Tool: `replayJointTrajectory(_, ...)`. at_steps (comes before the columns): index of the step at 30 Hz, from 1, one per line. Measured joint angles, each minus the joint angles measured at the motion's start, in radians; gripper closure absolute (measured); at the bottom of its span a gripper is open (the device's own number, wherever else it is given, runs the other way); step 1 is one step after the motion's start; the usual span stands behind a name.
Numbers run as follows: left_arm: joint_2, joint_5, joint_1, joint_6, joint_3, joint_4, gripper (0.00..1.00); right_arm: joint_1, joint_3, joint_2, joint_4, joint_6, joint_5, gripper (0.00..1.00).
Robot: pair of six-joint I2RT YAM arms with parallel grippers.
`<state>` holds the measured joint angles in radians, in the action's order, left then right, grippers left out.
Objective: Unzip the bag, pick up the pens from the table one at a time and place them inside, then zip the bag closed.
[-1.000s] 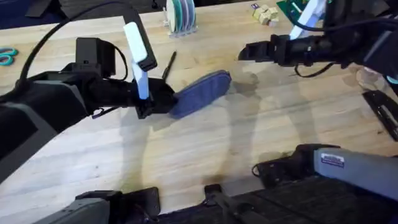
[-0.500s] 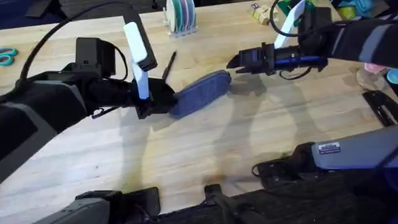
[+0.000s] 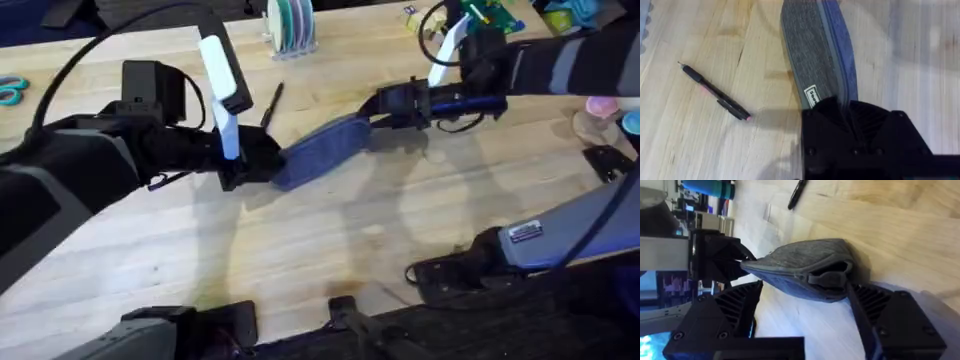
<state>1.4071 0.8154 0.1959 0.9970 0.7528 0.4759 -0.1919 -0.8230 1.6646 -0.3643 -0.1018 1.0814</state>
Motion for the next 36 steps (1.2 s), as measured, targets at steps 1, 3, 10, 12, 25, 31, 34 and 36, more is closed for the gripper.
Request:
replayJointTrajectory(1, 0.000, 0.000, 0.000, 0.000, 0.000, 0.000, 0.957, 0.009, 0.000, 0.004, 0.001, 0.000, 0.000, 0.006)
replayJointTrajectory(3, 0.000, 0.000, 0.000, 0.000, 0.000, 0.000, 0.957, 0.029, 0.000, 0.008, 0.004, 0.000, 0.001, 0.006)
replayJointTrajectory(10, 0.000, -0.001, 0.000, -0.001, 0.000, 0.001, 0.957, 0.055, -0.001, 0.008, 0.052, -0.004, 0.043, 0.006)
replayJointTrajectory(12, 0.000, -0.001, 0.000, -0.001, 0.000, 0.002, 0.957, 0.048, -0.001, 0.008, 0.052, 0.001, 0.056, 0.005)
replayJointTrajectory(25, 0.000, -0.001, 0.000, -0.001, 0.000, 0.002, 0.957, 0.023, -0.020, 0.008, 0.046, 0.048, 0.193, 0.005)
replayJointTrajectory(31, 0.000, -0.003, 0.000, -0.001, 0.000, 0.002, 0.957, 0.023, -0.048, 0.008, 0.043, 0.065, 0.207, 0.005)
replayJointTrajectory(34, 0.000, -0.003, 0.000, -0.001, 0.000, 0.002, 0.957, 0.023, -0.053, 0.004, 0.042, 0.072, 0.207, 0.005)
replayJointTrajectory(36, 0.000, -0.002, 0.000, -0.001, 0.000, 0.002, 0.957, 0.023, -0.055, -0.039, 0.040, 0.081, 0.216, 0.005)
